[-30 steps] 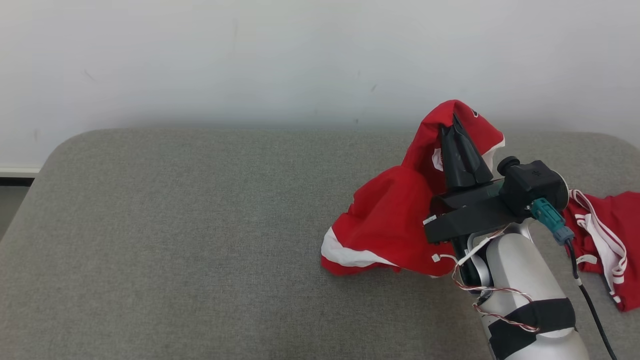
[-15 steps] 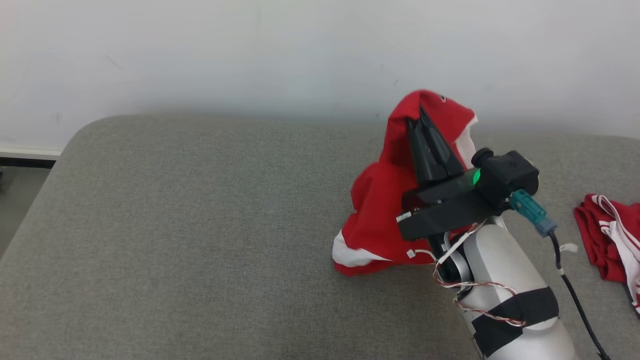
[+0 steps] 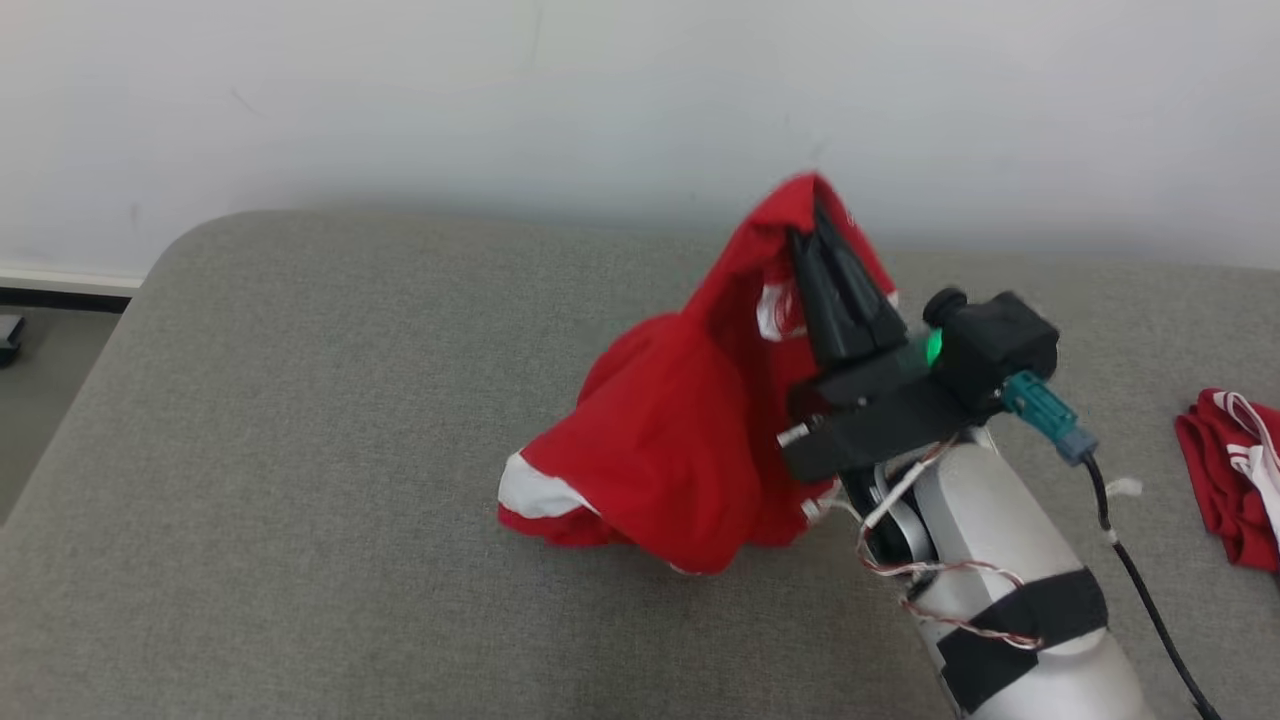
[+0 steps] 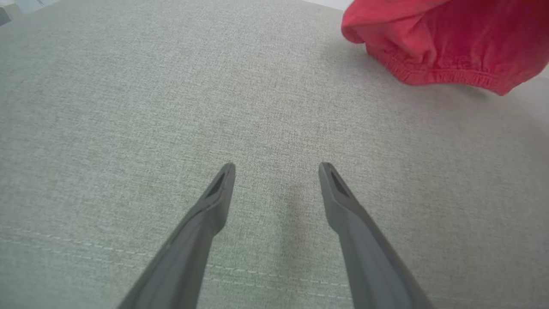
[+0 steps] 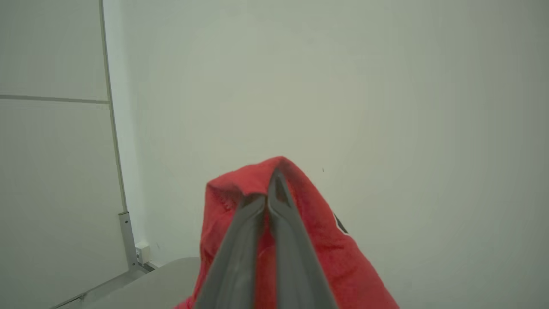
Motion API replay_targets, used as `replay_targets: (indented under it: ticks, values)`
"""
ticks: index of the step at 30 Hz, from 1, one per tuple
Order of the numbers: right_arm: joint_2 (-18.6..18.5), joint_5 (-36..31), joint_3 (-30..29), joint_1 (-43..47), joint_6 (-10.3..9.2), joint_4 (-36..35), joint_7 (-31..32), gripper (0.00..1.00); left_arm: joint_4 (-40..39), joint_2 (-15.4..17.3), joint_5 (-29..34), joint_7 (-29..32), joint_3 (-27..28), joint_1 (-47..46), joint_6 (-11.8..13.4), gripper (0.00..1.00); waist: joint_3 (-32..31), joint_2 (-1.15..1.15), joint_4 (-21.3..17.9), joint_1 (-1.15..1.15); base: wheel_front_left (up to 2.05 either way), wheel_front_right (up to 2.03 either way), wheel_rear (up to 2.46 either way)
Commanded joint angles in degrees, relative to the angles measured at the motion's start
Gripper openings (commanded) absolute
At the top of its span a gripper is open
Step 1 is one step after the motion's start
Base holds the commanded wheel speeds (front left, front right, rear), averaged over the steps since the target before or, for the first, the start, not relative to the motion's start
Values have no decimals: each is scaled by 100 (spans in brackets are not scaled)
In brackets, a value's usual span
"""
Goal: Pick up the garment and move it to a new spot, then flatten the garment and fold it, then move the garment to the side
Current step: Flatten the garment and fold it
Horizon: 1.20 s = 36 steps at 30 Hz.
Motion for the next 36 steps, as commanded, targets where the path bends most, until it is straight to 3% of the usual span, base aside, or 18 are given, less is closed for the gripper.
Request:
replay_targets:
  ticks: [1, 4, 5, 6, 7, 13, 18, 24, 32, 36]
  values:
    - [-66, -43, -42, 138, -16, 112, -23, 0, 3, -4, 3, -17, 3, -53, 8, 100, 17, 0, 19, 0, 0, 0, 0]
    - [-276, -248, -311, 313, -17, 586, -23, 0, 5, -5, -11, -17, -6, -82, 7, 100, 42, 0, 36, 0, 0, 0, 0]
    - [-350, -329, -429, 391, -17, 837, -23, 27, 5, -4, -19, -17, 3, -83, 7, 100, 46, 0, 29, 0, 0, 0, 0]
    - [-407, -421, -546, 441, -16, 984, -25, 92, 6, -4, -19, -17, 12, -79, 7, 100, 46, 0, 16, 0, 0, 0, 0]
    - [-440, -486, -703, 442, -16, 1097, -25, 100, 5, -4, -16, -17, 22, -71, 7, 100, 48, 0, -1, 0, 0, 0, 0]
    - [-542, -910, -1555, 655, -16, 1497, -23, 100, 0, -5, -35, -17, 5, -66, 11, 100, -7, 0, -178, 0, 0, 0, 0]
    - [-415, -905, -1582, 939, -16, 1456, -23, 100, 13, -3, -51, -17, -24, -87, 17, 100, -62, 0, -259, 0, 0, 0, 0]
    - [-228, -781, -1125, 1502, -16, 1378, -23, 100, 35, -4, -74, -17, -30, 6, 15, 100, -122, 0, -294, 0, 0, 0, 0]
    - [-152, -603, 95, 2258, -16, 1649, -24, 100, 70, -4, -139, -17, -52, 54, 13, 100, -121, 0, -219, 0, 0, 0, 0]
    - [-156, -562, 395, 2278, -16, 1815, -23, 100, 57, -4, -127, -17, -45, 49, 12, 100, -65, 0, -175, 0, 0, 0, 0]
